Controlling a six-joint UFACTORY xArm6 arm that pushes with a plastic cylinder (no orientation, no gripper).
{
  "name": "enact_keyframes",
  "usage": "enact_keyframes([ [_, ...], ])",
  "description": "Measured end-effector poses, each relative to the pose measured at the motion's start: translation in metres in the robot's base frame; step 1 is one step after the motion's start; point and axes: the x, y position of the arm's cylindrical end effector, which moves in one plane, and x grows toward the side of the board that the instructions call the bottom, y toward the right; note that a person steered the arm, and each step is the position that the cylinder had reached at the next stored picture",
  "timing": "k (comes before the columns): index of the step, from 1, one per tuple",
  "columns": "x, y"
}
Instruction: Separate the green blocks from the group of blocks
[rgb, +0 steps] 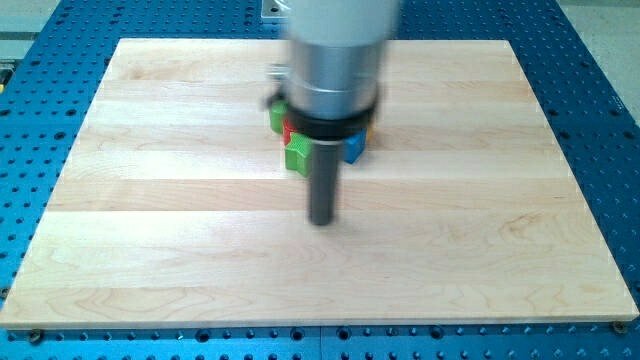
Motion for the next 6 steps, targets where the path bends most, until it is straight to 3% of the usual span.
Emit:
enact_keyframes([
  [2, -0.116, 0.047],
  [6, -0.142, 0.048],
])
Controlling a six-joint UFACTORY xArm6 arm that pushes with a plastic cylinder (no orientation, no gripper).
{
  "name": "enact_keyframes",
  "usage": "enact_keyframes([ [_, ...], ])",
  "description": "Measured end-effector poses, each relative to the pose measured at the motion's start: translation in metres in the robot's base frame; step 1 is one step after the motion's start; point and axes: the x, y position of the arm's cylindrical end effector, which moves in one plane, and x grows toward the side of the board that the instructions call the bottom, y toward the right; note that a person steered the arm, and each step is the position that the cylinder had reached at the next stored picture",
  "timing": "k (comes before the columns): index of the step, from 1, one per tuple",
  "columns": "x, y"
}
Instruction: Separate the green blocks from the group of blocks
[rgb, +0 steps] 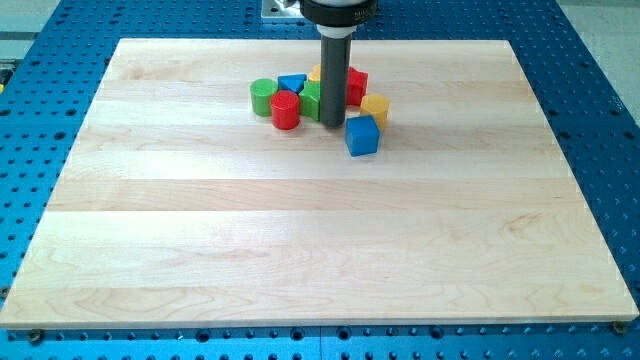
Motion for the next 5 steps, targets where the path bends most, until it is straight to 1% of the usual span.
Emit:
enact_keyframes([
  [2, 0.0, -0.01],
  [3, 0.008, -0.003],
  [4, -0.004, 0.0],
  [5, -0.04, 0.009],
])
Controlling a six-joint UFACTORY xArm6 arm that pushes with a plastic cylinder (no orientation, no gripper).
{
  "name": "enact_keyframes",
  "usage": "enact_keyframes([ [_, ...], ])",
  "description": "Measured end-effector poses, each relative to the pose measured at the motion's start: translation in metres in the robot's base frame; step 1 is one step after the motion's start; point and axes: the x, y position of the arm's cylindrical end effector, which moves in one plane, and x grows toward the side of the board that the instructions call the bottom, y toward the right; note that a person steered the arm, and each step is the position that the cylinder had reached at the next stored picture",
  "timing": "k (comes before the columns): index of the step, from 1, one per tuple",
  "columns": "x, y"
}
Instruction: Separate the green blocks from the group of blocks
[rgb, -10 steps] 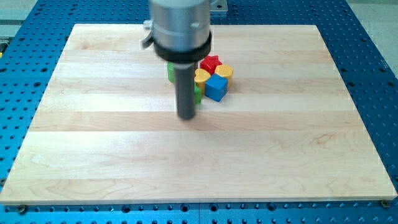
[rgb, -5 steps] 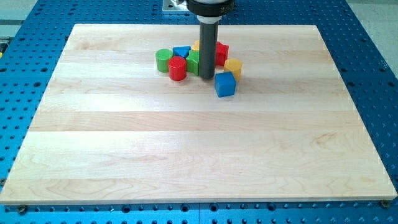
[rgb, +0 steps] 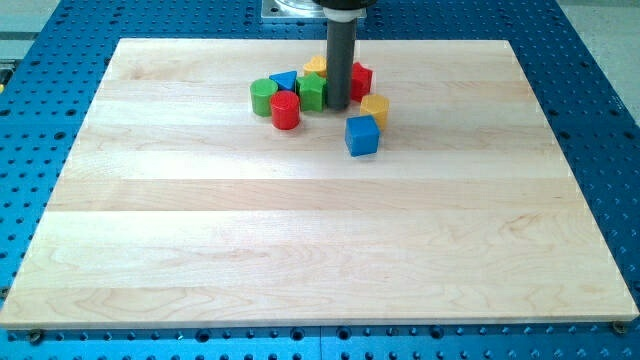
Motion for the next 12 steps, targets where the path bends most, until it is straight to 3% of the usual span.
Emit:
enact_keyframes([
  [2, -0.005, 0.009],
  [4, 0.012, -0.078],
  [7, 0.005, -0.033],
  [9, 0.016, -0.034],
  [12, -0.01, -0.085],
])
